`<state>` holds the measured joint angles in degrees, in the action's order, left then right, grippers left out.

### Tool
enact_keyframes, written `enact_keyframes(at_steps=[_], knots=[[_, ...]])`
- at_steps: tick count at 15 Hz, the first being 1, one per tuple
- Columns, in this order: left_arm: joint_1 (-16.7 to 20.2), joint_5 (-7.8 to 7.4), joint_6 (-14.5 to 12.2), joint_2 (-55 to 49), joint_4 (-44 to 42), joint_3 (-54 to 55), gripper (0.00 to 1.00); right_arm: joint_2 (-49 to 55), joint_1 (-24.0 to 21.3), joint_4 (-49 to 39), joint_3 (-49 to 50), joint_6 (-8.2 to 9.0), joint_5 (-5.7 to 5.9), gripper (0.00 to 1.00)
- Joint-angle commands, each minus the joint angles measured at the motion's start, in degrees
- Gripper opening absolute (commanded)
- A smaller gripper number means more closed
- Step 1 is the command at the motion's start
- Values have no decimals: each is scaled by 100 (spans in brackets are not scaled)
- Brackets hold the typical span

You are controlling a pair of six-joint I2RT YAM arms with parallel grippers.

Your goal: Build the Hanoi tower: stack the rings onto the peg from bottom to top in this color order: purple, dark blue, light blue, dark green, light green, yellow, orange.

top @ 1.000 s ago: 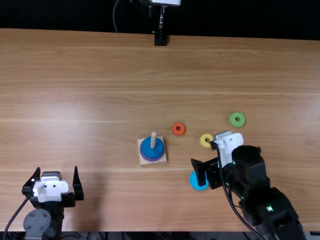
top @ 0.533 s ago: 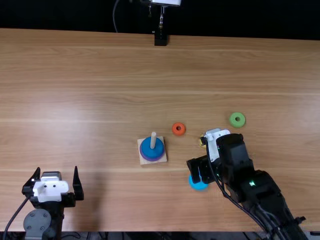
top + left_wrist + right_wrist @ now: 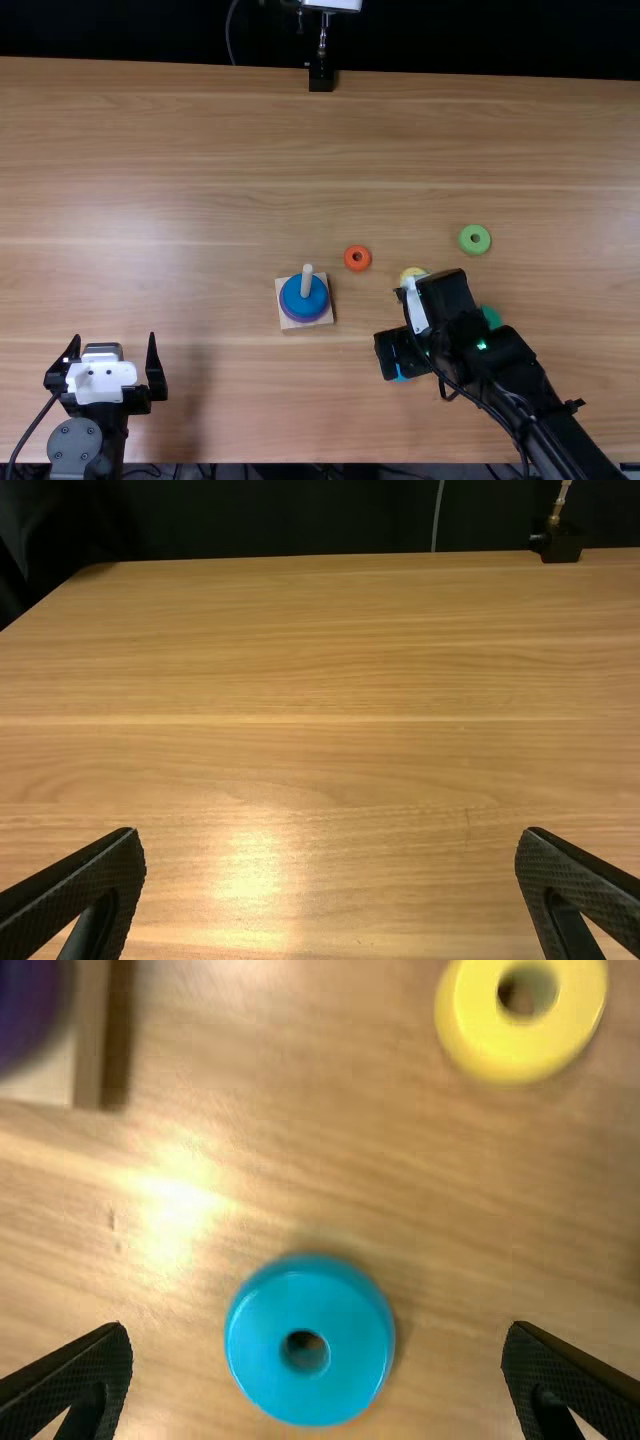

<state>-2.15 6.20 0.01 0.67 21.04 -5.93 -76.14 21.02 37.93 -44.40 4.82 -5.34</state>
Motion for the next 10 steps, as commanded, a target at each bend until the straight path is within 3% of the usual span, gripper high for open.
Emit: enact_keyframes(at_steps=[1, 5, 10], knots=[[48, 3, -22, -67, 459, 593, 100, -41, 131, 41, 265, 330, 7, 100], [48, 3, -22, -67, 459, 593, 100, 20, 562, -53, 582, 341, 18, 100], [48, 3, -22, -67, 459, 593, 100, -41, 526, -686, 582, 330, 49, 100]])
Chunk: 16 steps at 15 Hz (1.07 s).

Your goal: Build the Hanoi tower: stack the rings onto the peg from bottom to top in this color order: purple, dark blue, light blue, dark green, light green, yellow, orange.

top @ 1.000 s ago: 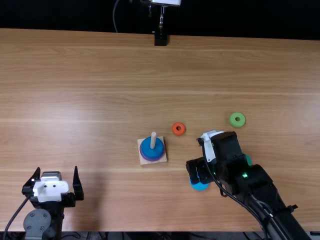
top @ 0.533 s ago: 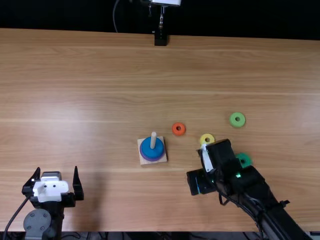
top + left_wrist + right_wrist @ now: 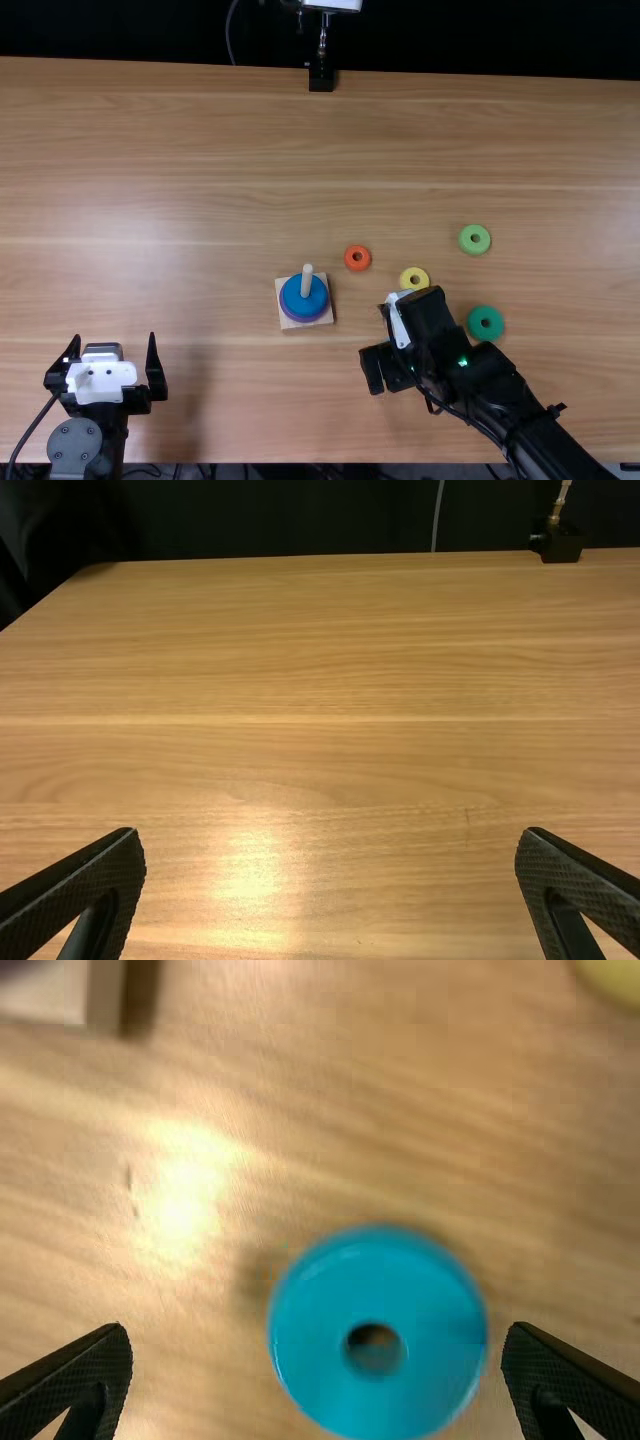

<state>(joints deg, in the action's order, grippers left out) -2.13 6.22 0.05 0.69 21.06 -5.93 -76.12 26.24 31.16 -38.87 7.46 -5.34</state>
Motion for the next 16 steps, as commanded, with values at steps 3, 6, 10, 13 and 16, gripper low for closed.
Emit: enact_keyframes(at_steps=[3, 6, 10, 13, 16], knots=[[46, 0, -27, -69, 457, 593, 100, -52, -5, -51, 73, 66, 60, 100], [46, 0, -27, -69, 457, 593, 100, -175, -14, -61, 117, 66, 60, 100], [46, 0, -27, -69, 457, 593, 100, -439, -14, -61, 55, 66, 450, 100], [46, 0, -27, -69, 457, 593, 100, -439, -5, -51, 73, 66, 503, 100], [46, 0, -27, -69, 457, 593, 100, -439, -5, -51, 73, 66, 492, 100]])
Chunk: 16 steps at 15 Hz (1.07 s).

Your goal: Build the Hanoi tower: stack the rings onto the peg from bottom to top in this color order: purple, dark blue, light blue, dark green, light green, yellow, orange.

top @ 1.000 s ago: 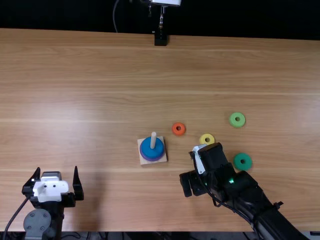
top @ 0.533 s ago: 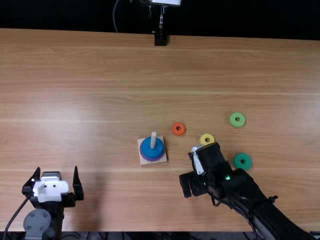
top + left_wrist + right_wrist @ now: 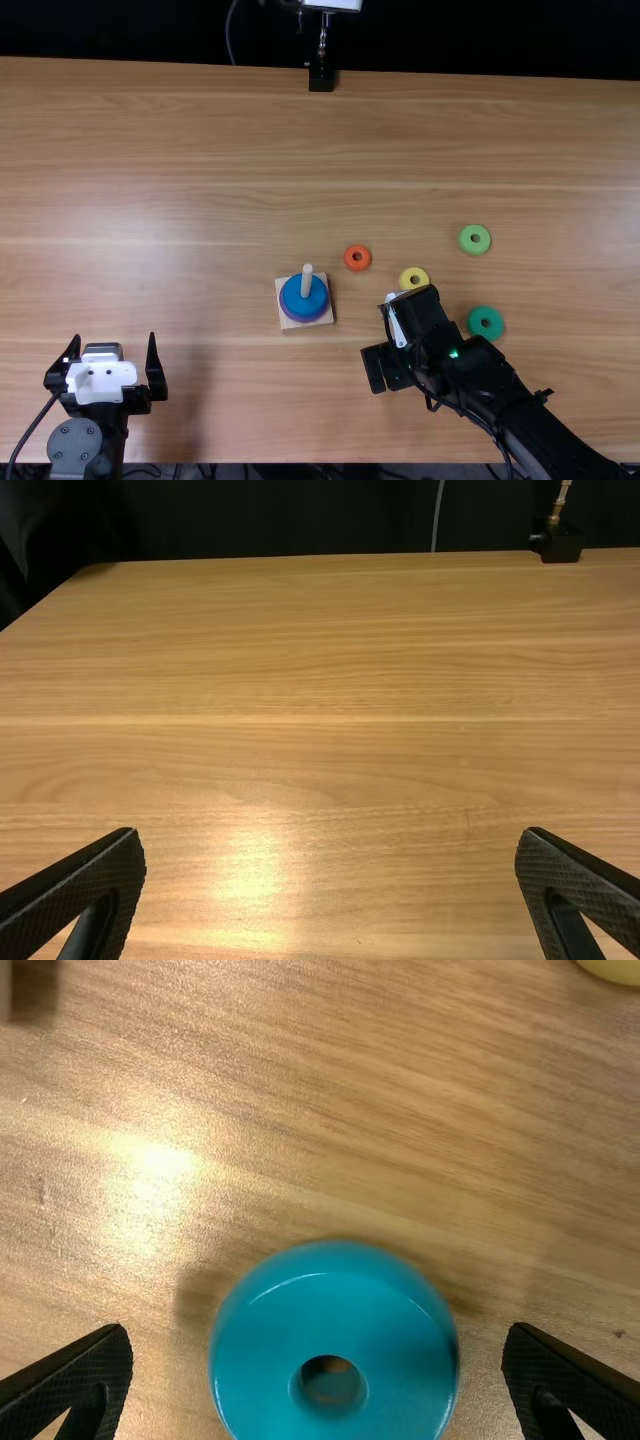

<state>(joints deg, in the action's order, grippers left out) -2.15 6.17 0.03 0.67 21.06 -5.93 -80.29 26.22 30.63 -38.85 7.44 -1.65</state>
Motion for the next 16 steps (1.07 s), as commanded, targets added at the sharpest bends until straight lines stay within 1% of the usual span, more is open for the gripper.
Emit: enact_keyframes(at_steps=[1, 2, 4, 5, 9, 11, 12, 13, 14, 15, 16], knots=[[48, 5, -24, -67, 457, 593, 100, -22, -3, 2, 88, 68, 123, 100], [48, 5, -24, -67, 457, 593, 100, -22, -3, 2, 106, 68, 123, 100], [48, 5, -24, -67, 457, 593, 100, -22, 6, 2, 115, 57, 133, 81], [48, 5, -24, -67, 457, 593, 100, -30, 15, 12, 115, 57, 123, 77], [48, 5, -24, -67, 457, 593, 100, -127, 33, 23, 115, 57, 133, 78], [48, 5, -24, -67, 457, 593, 100, -127, 41, 23, 123, 57, 176, 79], [48, 5, -24, -67, 457, 593, 100, -127, 41, 23, 115, 57, 176, 79], [48, 5, -24, -67, 457, 593, 100, -127, 41, 23, 115, 57, 176, 76], [48, 5, -24, -67, 457, 593, 100, -127, 41, 23, 115, 57, 176, 70], [48, 5, -24, -67, 457, 593, 100, -127, 41, 23, 115, 57, 176, 70], [48, 5, -24, -67, 457, 593, 100, -127, 41, 23, 123, 57, 186, 66]])
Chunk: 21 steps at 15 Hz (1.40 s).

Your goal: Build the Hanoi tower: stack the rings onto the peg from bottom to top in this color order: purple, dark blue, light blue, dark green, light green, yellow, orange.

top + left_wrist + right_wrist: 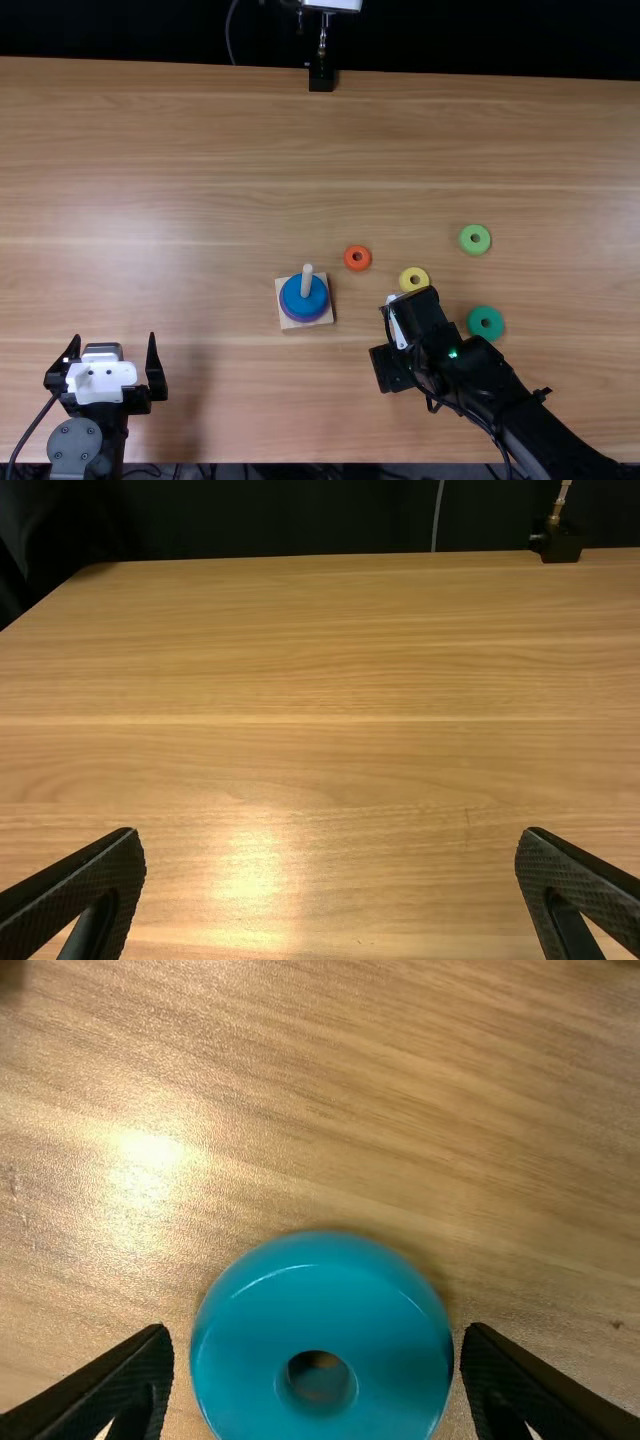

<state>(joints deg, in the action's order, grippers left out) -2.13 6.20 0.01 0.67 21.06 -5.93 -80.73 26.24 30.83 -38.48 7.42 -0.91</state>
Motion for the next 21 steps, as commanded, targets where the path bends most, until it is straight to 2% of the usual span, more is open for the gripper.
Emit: enact_keyframes(at_steps=[1, 2, 3, 5, 6, 7, 11, 13, 19, 21], knots=[[46, 3, -22, -67, 457, 593, 100, -92, 39, 14, 86, 60, 112, 66], [46, 3, -22, -67, 457, 593, 100, -119, 48, 24, 86, 49, 143, 66], [46, 3, -22, -67, 457, 593, 100, -162, 48, 35, 104, 17, 270, 58], [46, 3, -22, -67, 457, 593, 100, -171, 118, 56, 148, -25, 629, 24], [46, 3, -22, -67, 457, 593, 100, -171, 224, 56, 165, -25, 734, 11], [46, 3, -22, -67, 457, 593, 100, -162, 241, 56, 157, -25, 734, 0], [46, 3, -22, -67, 457, 593, 100, -101, 224, 24, -19, 60, 713, 0], [46, 3, -22, -67, 457, 593, 100, -92, 250, 182, -538, 70, 713, 0], [46, 3, -22, -67, 457, 593, 100, 40, 303, 1733, -2296, 60, 650, 0], [46, 3, -22, -67, 457, 593, 100, 13, 531, 2070, -2920, 60, 650, 0]])
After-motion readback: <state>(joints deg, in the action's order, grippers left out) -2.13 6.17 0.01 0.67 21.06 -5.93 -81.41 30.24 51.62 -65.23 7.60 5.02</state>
